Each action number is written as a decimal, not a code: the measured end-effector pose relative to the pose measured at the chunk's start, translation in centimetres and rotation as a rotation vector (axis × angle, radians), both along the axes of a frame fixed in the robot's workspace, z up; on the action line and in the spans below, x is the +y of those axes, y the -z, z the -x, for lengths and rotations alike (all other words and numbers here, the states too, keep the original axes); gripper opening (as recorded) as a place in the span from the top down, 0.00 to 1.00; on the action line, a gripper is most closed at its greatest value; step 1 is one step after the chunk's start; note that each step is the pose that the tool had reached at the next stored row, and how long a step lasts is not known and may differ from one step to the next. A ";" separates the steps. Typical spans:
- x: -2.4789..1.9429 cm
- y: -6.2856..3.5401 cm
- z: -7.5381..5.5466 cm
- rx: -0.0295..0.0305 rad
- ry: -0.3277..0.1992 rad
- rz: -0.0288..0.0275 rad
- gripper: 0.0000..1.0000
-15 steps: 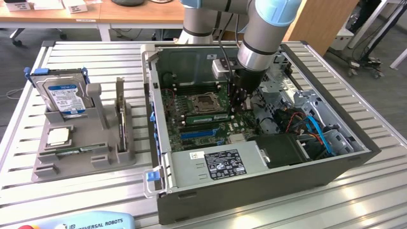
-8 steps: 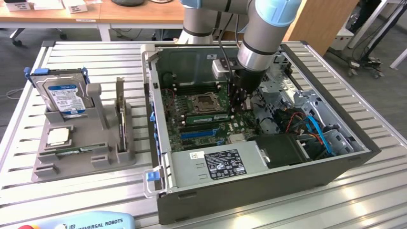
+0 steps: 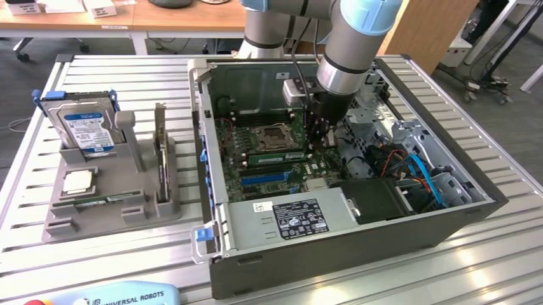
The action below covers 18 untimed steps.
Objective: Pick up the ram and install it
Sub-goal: 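Press down the ram until it locks into place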
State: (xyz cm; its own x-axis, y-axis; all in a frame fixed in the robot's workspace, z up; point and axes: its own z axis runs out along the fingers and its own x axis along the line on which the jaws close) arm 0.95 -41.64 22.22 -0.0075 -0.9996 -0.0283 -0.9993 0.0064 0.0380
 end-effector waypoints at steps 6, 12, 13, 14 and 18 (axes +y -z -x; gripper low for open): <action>0.00 0.00 0.0 0.0001 0.000 0.0000 0.90; 0.00 -0.28 0.0 0.0000 0.000 0.0000 0.90; 0.00 -0.37 0.0 0.0000 0.000 -0.0002 0.90; 0.00 -0.48 0.0 0.0000 0.000 -0.0001 0.90; 0.00 -1.00 0.0 0.0000 0.000 -0.0001 0.90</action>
